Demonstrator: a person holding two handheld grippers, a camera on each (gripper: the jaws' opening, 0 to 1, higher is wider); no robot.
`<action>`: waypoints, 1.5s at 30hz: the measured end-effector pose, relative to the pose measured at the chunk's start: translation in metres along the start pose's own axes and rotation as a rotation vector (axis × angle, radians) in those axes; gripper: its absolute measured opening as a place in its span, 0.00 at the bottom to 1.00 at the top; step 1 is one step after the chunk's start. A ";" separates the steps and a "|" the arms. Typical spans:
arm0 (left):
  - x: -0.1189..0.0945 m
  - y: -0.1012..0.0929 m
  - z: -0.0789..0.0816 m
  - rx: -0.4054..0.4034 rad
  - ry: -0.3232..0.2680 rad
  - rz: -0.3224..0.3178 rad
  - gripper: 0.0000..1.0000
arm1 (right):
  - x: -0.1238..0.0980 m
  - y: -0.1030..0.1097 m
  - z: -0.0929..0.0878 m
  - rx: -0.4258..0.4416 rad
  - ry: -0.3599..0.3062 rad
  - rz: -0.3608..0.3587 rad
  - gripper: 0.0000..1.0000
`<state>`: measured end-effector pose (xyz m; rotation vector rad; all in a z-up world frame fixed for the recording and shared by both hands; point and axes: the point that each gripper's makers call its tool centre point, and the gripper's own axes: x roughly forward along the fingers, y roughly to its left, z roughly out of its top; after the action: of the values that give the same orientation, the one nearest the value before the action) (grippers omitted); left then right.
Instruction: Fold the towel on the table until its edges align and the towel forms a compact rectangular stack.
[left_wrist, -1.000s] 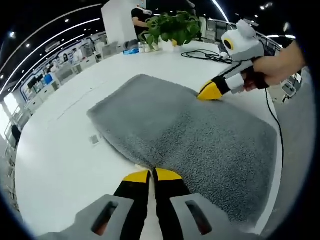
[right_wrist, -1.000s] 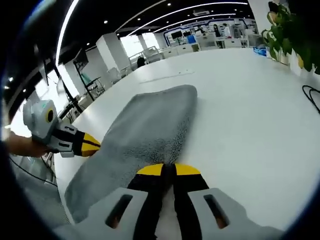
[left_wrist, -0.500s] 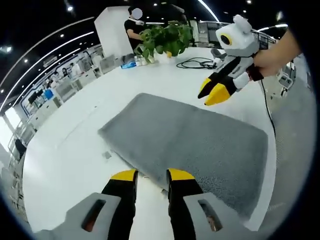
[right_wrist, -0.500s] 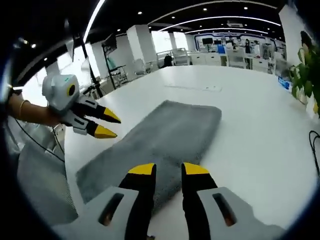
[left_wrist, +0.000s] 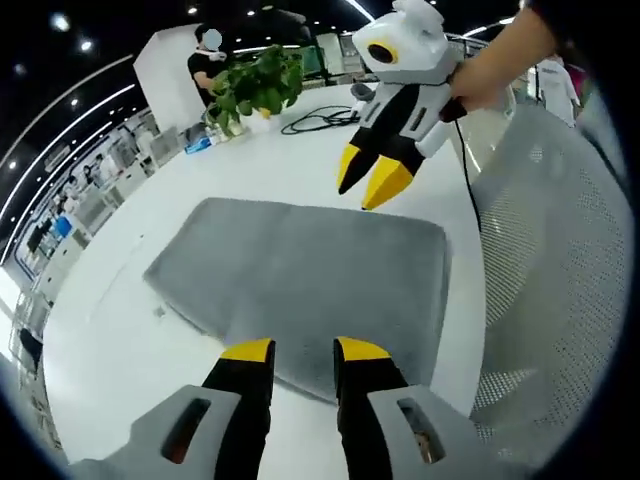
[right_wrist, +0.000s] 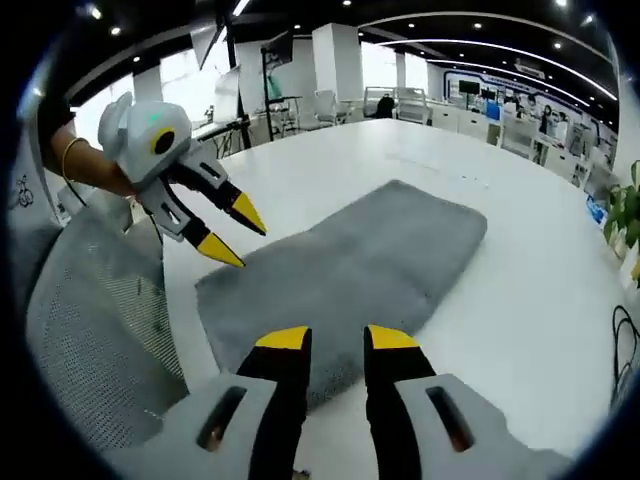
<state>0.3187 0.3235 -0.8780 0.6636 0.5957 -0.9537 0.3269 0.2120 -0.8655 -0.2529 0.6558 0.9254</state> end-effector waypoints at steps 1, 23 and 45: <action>-0.001 -0.003 -0.002 -0.006 0.001 -0.004 0.24 | 0.001 0.000 -0.003 0.006 0.002 0.002 0.20; -0.002 -0.059 -0.018 0.208 0.061 -0.160 0.20 | 0.000 0.058 -0.053 -0.476 0.207 0.112 0.18; 0.008 -0.061 -0.022 0.224 0.113 -0.214 0.20 | 0.006 0.058 -0.052 -0.587 0.293 0.104 0.07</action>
<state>0.2652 0.3101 -0.9127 0.8703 0.6754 -1.1993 0.2613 0.2256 -0.9058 -0.8970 0.6552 1.1809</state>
